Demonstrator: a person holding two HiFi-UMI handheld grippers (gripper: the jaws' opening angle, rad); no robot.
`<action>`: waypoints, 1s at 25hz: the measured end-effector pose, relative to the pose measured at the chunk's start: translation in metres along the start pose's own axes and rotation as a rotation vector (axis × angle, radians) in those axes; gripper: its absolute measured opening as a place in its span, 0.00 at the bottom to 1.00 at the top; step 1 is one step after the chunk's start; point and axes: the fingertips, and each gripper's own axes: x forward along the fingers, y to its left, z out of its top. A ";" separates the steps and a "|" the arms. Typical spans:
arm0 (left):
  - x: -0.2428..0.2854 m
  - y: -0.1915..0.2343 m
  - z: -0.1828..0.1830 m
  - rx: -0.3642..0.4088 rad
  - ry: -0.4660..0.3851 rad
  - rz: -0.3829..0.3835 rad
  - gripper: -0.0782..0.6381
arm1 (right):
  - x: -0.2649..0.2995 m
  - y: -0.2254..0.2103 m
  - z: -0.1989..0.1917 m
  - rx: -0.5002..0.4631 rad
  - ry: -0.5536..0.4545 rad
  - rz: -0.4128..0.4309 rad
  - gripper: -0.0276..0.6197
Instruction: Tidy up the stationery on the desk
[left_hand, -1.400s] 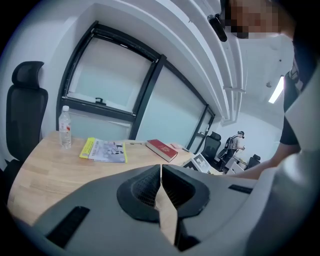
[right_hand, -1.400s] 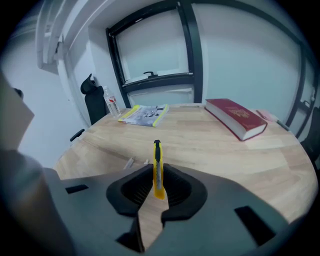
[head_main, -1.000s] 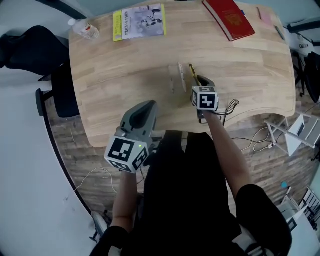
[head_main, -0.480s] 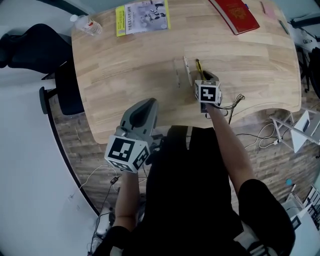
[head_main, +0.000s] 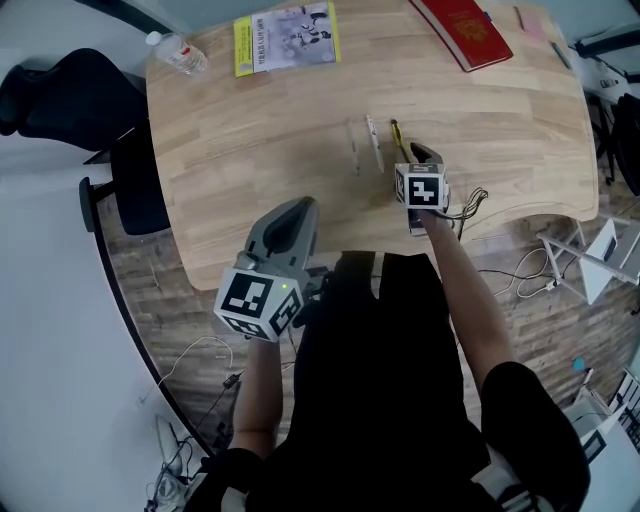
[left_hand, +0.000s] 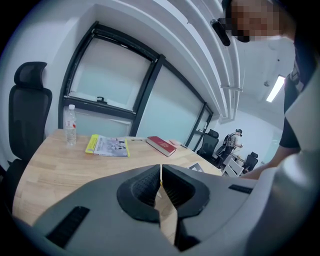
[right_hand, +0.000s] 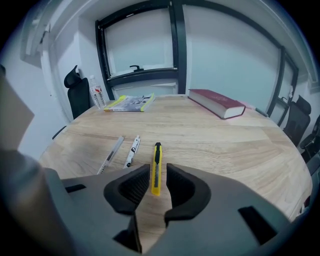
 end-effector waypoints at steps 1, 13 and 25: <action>0.001 -0.001 0.000 0.001 -0.001 -0.008 0.16 | -0.006 0.000 0.004 -0.009 -0.012 0.005 0.23; -0.002 -0.041 0.022 0.047 -0.077 0.005 0.16 | -0.121 -0.012 0.056 -0.241 -0.204 0.053 0.14; -0.014 -0.112 0.018 -0.018 -0.154 0.065 0.16 | -0.234 -0.023 0.030 -0.169 -0.325 0.314 0.07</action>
